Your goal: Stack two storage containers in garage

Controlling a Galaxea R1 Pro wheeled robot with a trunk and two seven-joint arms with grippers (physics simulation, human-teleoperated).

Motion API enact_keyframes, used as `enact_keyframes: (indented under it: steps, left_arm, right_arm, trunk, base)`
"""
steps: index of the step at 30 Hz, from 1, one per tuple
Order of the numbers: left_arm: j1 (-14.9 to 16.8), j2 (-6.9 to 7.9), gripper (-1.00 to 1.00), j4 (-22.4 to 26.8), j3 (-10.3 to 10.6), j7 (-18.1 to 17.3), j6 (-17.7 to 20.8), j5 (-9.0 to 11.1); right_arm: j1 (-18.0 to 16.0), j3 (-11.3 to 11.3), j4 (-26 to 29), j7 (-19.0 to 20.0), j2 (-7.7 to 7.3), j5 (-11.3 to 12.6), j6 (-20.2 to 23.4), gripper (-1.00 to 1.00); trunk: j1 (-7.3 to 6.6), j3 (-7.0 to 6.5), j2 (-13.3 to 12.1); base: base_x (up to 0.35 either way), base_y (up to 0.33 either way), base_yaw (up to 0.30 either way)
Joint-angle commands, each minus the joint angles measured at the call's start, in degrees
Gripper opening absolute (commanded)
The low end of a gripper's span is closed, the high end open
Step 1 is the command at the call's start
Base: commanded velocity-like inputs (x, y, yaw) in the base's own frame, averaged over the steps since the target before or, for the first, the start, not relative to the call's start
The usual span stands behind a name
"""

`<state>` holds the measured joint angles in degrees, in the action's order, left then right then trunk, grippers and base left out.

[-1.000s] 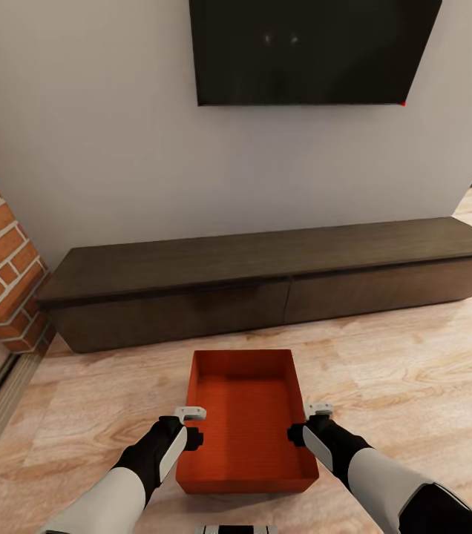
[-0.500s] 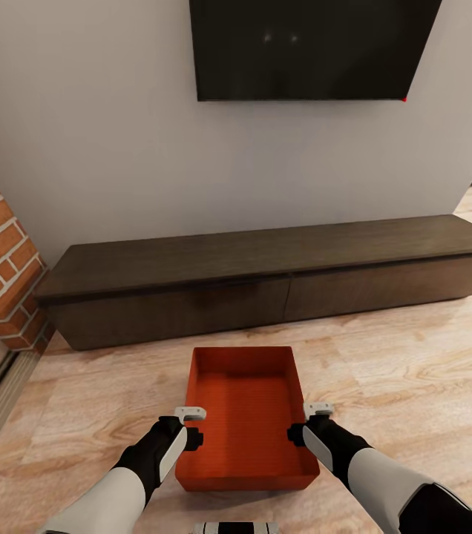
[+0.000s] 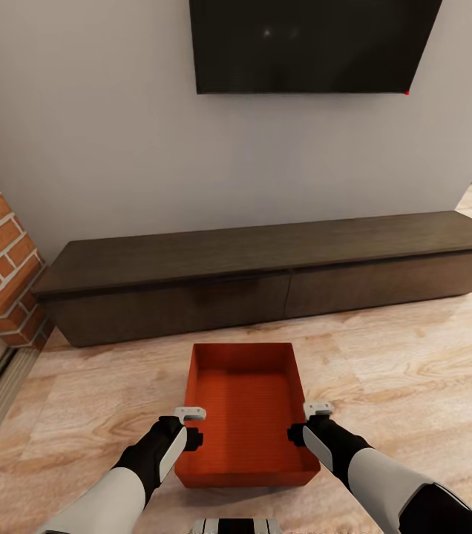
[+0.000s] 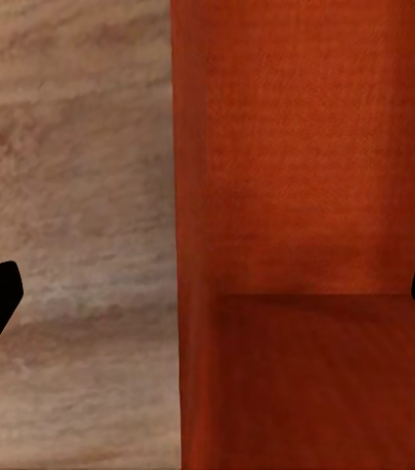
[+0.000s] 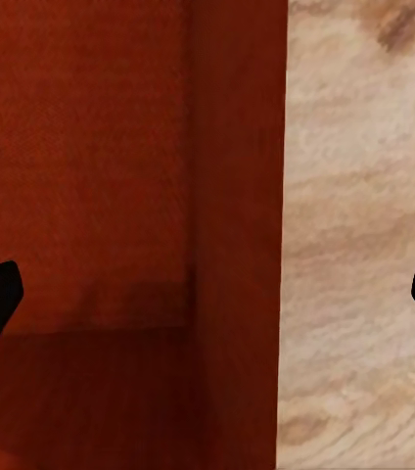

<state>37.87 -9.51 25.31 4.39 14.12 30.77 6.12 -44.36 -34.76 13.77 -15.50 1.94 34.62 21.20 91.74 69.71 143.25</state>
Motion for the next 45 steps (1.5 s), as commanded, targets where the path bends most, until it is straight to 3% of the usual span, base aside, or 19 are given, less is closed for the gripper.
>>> enact_keyframes:
  steps: [1, 45]
  left_arm:
    - [0.0, 0.04, 1.00, 0.1, 0.4, 0.5, 0.3, 0.6]
    - [0.0, 0.11, 1.00, 0.2, 0.4, 0.5, 0.2, 0.6]
  right_arm:
    - [0.0, -0.5, 0.1, -0.4, -0.02, 0.5, 0.2, 1.00]
    - [0.0, -0.5, 0.1, -0.4, -0.09, 0.5, 0.2, 1.00]
  trunk:
    - [-0.01, 0.05, 0.0]
    - [-0.01, 0.05, 0.0]
  base:
    - [0.000, 0.000, 0.000]
    - [0.019, 0.000, 0.000]
